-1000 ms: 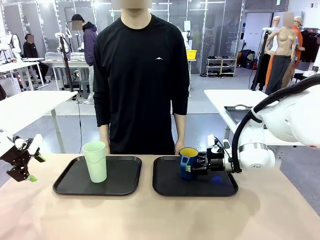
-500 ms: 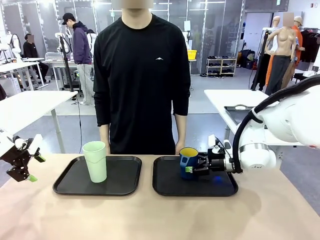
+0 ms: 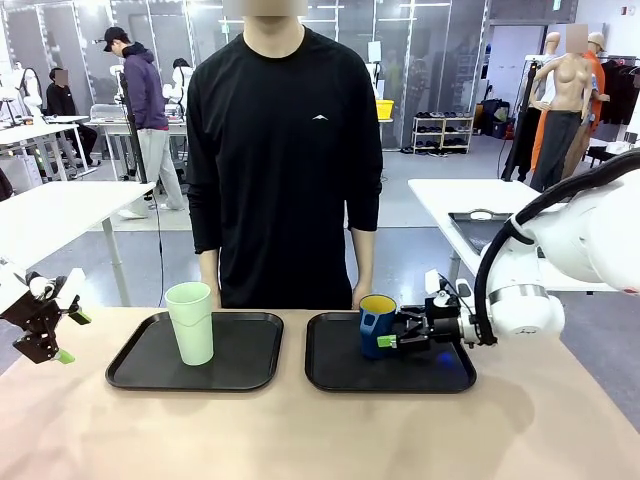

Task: Sort and store the cups by type.
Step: Pick up the Handle plastic cup and place it into the empty Flat Tray.

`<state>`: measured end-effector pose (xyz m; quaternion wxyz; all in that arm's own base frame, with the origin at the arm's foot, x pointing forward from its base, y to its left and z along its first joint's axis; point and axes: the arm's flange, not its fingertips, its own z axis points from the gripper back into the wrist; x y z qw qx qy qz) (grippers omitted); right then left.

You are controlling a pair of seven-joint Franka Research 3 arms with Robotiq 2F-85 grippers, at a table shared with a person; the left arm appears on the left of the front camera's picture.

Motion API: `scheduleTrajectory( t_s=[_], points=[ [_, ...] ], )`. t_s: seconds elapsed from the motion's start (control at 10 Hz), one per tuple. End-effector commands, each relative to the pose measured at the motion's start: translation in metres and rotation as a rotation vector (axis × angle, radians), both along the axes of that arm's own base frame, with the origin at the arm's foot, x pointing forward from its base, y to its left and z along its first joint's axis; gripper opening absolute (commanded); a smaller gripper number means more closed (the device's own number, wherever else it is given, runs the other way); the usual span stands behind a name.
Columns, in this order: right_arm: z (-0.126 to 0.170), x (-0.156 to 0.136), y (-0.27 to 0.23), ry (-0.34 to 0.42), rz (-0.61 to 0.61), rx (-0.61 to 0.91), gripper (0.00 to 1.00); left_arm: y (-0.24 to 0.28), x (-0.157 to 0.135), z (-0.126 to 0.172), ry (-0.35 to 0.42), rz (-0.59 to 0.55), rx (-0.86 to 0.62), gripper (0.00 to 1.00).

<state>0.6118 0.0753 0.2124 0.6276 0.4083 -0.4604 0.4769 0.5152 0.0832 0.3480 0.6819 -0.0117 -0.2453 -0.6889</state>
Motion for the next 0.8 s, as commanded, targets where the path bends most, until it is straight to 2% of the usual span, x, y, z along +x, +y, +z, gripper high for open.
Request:
scheduleTrajectory(
  t_s=[0.0,0.4,0.7],
  points=[
    [0.016,-0.011,-0.018,0.040,-0.020,-0.067,1.00,0.000,-0.001,0.000,-0.021,-0.007,-0.014,1.00],
    [0.050,-0.027,-0.053,0.032,-0.114,-0.219,1.00,0.000,-0.001,0.000,-0.021,-0.007,-0.014,1.00],
    [0.063,-0.034,-0.059,0.020,-0.154,-0.331,1.00,0.000,-0.001,0.000,-0.021,-0.007,-0.014,1.00]
  ],
)
